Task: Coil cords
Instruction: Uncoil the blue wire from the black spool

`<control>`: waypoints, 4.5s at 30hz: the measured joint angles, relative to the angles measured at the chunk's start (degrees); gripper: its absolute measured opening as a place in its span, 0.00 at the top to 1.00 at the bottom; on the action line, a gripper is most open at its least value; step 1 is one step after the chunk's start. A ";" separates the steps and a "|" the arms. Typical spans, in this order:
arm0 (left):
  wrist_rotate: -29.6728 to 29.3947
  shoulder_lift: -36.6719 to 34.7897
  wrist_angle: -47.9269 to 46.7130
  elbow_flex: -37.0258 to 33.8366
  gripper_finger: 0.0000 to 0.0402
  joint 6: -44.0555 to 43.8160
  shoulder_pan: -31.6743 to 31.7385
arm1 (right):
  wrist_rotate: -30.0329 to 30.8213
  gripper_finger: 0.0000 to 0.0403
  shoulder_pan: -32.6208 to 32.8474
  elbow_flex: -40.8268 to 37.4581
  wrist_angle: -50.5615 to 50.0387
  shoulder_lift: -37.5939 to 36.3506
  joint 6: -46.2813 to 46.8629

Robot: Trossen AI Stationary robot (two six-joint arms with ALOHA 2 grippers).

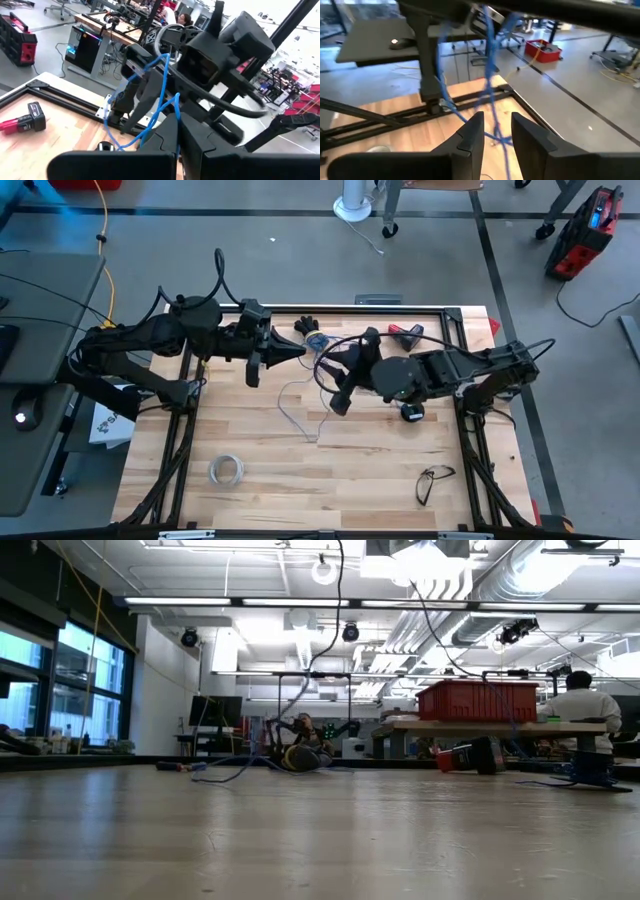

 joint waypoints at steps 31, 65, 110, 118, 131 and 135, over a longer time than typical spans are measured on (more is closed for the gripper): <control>1.46 0.02 -0.01 0.00 1.00 -1.93 -0.02 | -4.76 0.83 -2.53 -0.02 6.10 1.10 -0.71; -7.50 1.31 -15.91 -0.18 1.00 10.03 5.06 | -14.19 1.00 -0.63 0.28 18.34 -12.99 8.24; -9.30 0.67 -14.08 9.77 1.00 10.49 4.87 | 8.49 0.65 5.18 -0.02 -11.84 1.61 22.46; -9.08 0.66 -13.17 9.77 1.00 10.51 4.87 | 10.88 0.65 1.55 -0.02 2.53 4.13 15.00; -8.63 0.66 -13.14 9.77 1.00 11.02 4.87 | 13.99 0.65 -4.77 -0.03 2.36 4.48 16.96; -8.61 0.67 -13.16 9.77 1.00 11.03 4.87 | 13.98 0.65 -5.35 -0.04 0.95 4.50 16.88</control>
